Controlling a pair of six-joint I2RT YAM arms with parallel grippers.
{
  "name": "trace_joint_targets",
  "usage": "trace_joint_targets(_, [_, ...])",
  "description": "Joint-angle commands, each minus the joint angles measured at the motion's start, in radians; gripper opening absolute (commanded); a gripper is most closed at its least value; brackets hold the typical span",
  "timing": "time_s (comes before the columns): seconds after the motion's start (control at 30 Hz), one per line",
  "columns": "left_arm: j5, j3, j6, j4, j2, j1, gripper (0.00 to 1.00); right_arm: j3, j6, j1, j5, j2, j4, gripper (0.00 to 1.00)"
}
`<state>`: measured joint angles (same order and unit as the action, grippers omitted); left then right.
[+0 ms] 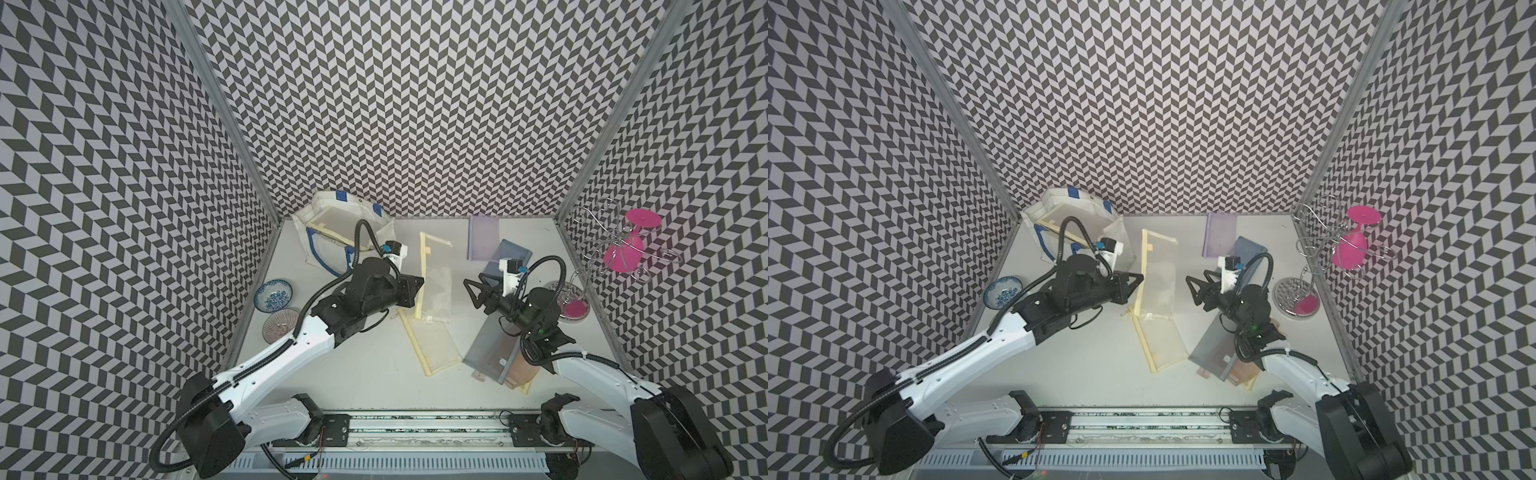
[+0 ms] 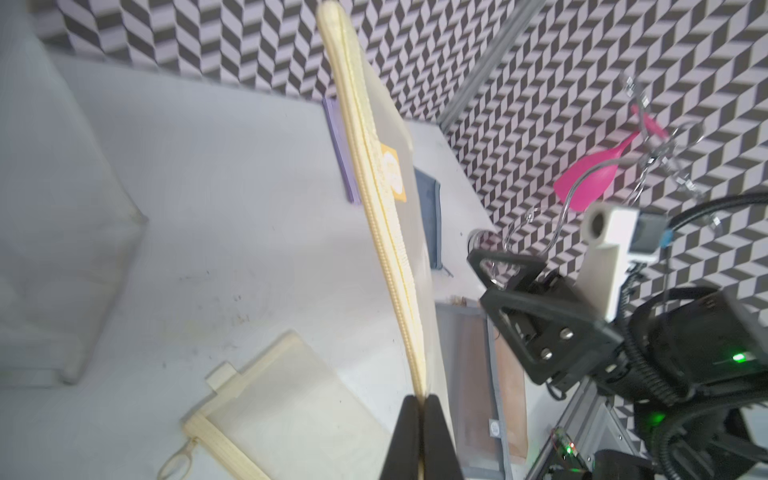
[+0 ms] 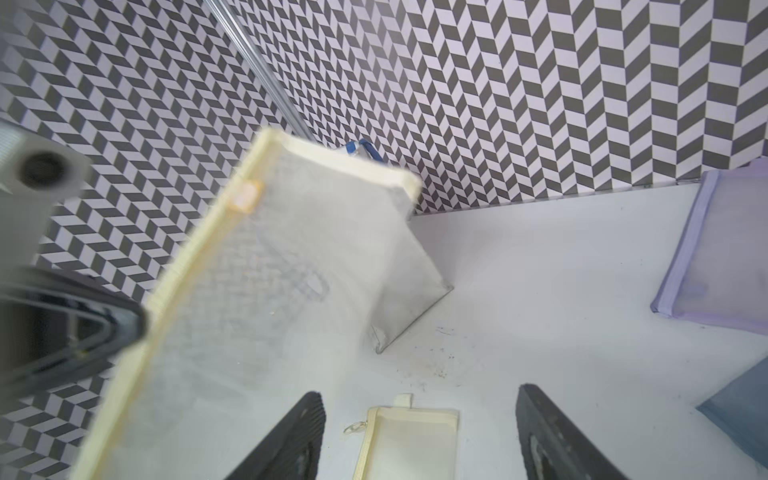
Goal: Put the pencil pouch into the canvas bag
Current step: Pick up the pencil pouch, then place the pencil pouch in the canvas bag.
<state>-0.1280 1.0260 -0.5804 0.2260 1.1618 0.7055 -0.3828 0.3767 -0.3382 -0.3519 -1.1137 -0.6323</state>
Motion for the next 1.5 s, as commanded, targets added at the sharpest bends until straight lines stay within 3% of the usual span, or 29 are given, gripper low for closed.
trace_joint_targets(0.0, [-0.028, 0.089, 0.019, 0.093, -0.048, -0.105, 0.0, 0.001, -0.023, -0.01, 0.021, 0.006, -0.018, 0.73])
trace_joint_targets(0.2, [-0.168, 0.242, -0.014, 0.089, -0.031, -0.398, 0.0, 0.0, -0.028, -0.021, 0.028, 0.013, -0.017, 0.73])
trace_joint_targets(0.33, [-0.212, 0.262, -0.104, 0.04, 0.001, -0.583, 0.0, -0.002, -0.029, -0.025, 0.029, 0.014, -0.014, 0.73])
trace_joint_targets(0.47, [-0.196, 0.243, -0.206, -0.03, 0.057, -0.688, 0.0, -0.004, -0.029, -0.026, 0.027, 0.013, -0.012, 0.73])
trace_joint_targets(0.67, [0.006, 0.228, -0.296, -0.095, 0.157, -0.693, 0.0, 0.002, -0.03, -0.027, 0.038, 0.015, -0.017, 0.73])
trace_joint_targets(0.97, [0.195, 0.265, -0.37, -0.11, 0.311, -0.633, 0.0, 0.004, -0.026, -0.027, 0.028, 0.023, -0.021, 0.73])
trace_joint_targets(1.3, [0.252, 0.326, -0.375, -0.09, 0.441, -0.551, 0.01, 0.004, -0.029, -0.027, 0.034, 0.037, -0.015, 0.73])
trace_joint_targets(1.4, [0.248, 0.302, -0.358, -0.1, 0.427, -0.549, 0.11, 0.005, -0.028, -0.027, 0.032, 0.037, -0.017, 0.73])
trace_joint_targets(1.47, [0.248, 0.292, -0.333, -0.101, 0.41, -0.548, 0.3, 0.005, -0.025, -0.027, 0.028, 0.037, -0.02, 0.73])
